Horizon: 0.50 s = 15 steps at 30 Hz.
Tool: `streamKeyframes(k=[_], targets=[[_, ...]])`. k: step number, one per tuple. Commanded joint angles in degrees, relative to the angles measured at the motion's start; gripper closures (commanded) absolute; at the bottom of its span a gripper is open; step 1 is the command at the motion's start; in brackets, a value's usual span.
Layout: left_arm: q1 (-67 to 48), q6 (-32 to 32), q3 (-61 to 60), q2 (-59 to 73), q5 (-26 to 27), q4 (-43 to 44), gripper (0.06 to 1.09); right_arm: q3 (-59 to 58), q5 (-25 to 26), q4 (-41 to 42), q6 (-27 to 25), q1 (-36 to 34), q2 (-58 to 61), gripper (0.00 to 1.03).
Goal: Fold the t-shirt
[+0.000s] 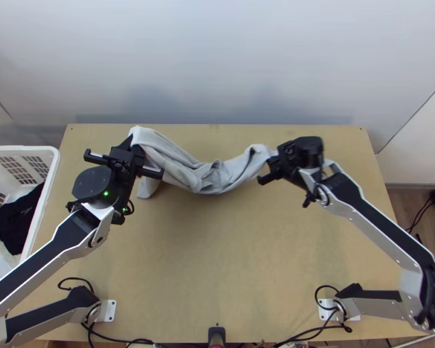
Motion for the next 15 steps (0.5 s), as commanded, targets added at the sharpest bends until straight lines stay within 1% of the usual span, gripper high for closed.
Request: streamKeyframes(k=[1, 15], targets=[[0.23, -0.45, -0.36, -0.90, -0.06, -1.61, 1.05, 2.42, 0.23, -1.88, 0.89, -2.15, -4.68, 1.00], [4.10, -0.28, -0.01, -5.56, -0.06, -5.21, 1.05, 10.77, 0.93, -8.56, 0.62, -2.32, -8.63, 1.00]])
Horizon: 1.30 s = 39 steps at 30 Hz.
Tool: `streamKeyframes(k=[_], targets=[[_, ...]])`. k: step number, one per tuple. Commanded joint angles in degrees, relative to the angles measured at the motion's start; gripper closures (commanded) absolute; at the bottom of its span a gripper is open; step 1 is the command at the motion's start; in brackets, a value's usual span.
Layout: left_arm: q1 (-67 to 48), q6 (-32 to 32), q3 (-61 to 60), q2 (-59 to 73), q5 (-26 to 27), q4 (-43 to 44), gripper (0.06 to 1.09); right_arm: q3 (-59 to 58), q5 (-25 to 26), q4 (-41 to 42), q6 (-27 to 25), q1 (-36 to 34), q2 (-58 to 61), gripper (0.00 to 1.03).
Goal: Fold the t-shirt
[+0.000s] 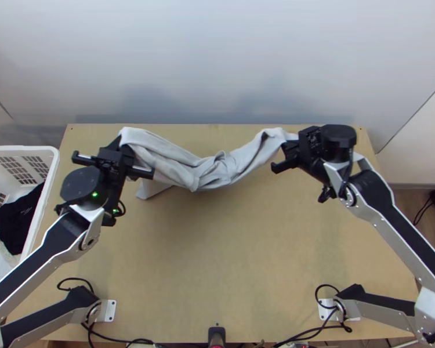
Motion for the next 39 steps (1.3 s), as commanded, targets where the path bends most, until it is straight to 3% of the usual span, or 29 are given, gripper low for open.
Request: streamKeyframes(k=[1, 8, 20, 39], targets=[[1.48, 0.23, 0.49, -2.59, -0.06, -2.11, 1.05, 4.50, 0.24, -3.39, -0.23, -0.23, -2.80, 1.00], [1.30, 1.11, 1.11, -5.05, -0.06, -4.30, 1.05, 10.13, 0.59, -5.41, -0.14, -0.84, -5.00, 1.00], [-3.80, 1.99, 4.01, -9.45, 0.12, -12.74, 1.05, 16.11, 1.47, -4.53, 1.44, -7.61, -8.69, 1.00], [-2.04, 5.50, 11.39, -10.77, 0.03, -12.13, 1.05, 21.82, 2.26, -3.21, 0.91, -13.15, -13.00, 1.00]])
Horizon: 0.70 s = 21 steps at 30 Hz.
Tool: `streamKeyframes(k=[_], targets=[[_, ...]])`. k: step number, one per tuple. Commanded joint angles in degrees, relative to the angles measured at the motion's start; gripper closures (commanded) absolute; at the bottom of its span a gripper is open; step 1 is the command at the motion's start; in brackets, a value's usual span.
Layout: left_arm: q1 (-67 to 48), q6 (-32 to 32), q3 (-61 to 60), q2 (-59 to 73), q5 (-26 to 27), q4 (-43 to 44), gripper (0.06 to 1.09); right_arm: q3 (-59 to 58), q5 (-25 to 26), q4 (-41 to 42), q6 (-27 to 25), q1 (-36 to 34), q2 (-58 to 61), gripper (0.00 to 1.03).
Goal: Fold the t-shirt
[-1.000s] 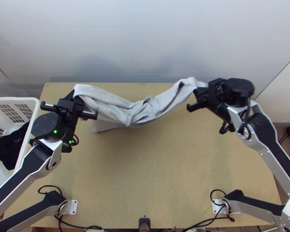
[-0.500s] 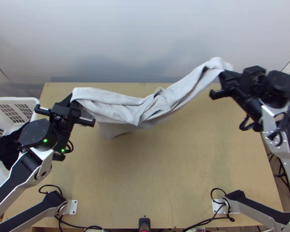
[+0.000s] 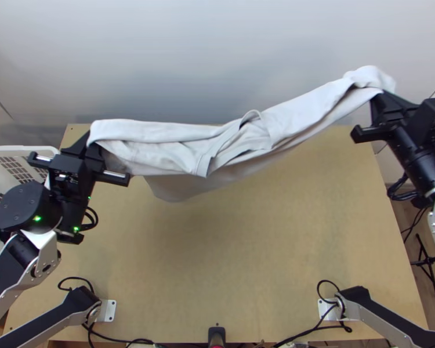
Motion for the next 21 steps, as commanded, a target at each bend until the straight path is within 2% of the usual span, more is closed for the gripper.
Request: streamKeyframes(k=[1, 5, 7, 8, 9, 11, 12, 21], targets=[[0.69, 1.98, 2.10, -0.06, 0.03, 0.42, 1.05, 3.39, 0.07, -0.04, -0.16, -1.67, -0.21, 1.00], [-0.54, 2.07, -0.45, -1.20, 0.29, -0.81, 1.02, 4.36, 0.07, -0.04, -0.16, -1.58, -0.03, 1.00], [-2.38, 1.98, -3.17, -2.87, 0.38, -2.74, 0.94, 5.06, 0.07, -0.13, -0.16, -1.50, -0.03, 1.00], [-3.53, 1.89, -5.19, -4.10, 0.38, -3.54, 0.85, 5.68, -0.02, -0.22, -0.24, -1.58, 0.14, 1.00], [-4.32, 1.98, -7.39, -5.24, 0.47, -4.33, 0.67, 6.47, -0.02, -0.48, -0.16, -1.58, 0.41, 1.00], [-5.28, 1.98, -10.73, -7.61, 0.38, -5.47, 0.07, 8.05, -0.02, -0.83, -0.24, -1.58, 1.11, 1.00], [-5.28, 1.98, -11.61, -8.41, 0.38, -5.38, 0.10, 8.67, -0.02, -1.01, -0.24, -1.58, 1.46, 1.00], [-5.02, 2.16, -12.22, -7.88, 0.12, -5.29, 0.10, 9.02, -0.02, -0.92, 0.11, 0.26, 3.39, 1.00]])
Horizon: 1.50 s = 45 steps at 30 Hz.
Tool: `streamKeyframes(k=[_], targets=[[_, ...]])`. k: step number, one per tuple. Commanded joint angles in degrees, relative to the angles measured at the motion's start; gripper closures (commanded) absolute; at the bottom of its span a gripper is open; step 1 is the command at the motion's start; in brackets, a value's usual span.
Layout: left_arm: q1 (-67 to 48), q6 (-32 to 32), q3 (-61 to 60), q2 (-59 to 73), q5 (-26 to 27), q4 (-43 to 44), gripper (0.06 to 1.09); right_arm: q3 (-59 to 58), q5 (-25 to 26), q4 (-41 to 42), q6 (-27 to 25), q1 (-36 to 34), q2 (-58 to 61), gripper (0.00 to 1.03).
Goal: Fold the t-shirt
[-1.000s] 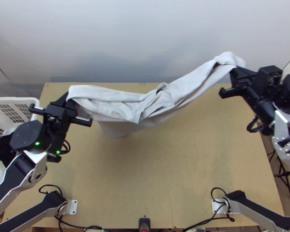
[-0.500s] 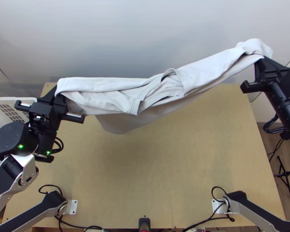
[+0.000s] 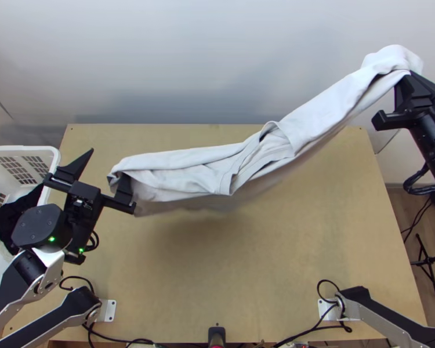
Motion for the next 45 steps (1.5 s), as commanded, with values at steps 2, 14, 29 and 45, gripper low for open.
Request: streamKeyframes(k=[2, 14, 29, 45], targets=[[-0.98, 0.10, -2.08, -0.45, 0.01, -0.49, 0.10, 0.93, -0.02, 0.28, 0.30, 2.23, 1.16, 1.00], [-5.72, -0.78, 0.90, -0.18, 0.01, -4.88, 0.11, 3.48, -0.02, -0.33, -0.75, 2.06, 4.50, 1.00], [-18.73, -0.60, 1.70, -3.61, 0.62, -19.29, 0.11, 1.46, 0.07, -0.33, -1.10, 2.58, 5.65, 1.00], [-20.14, -16.68, 20.24, 5.27, 20.66, -45.93, 0.11, -2.49, 0.07, -0.33, -1.19, 2.58, 7.32, 1.00]])
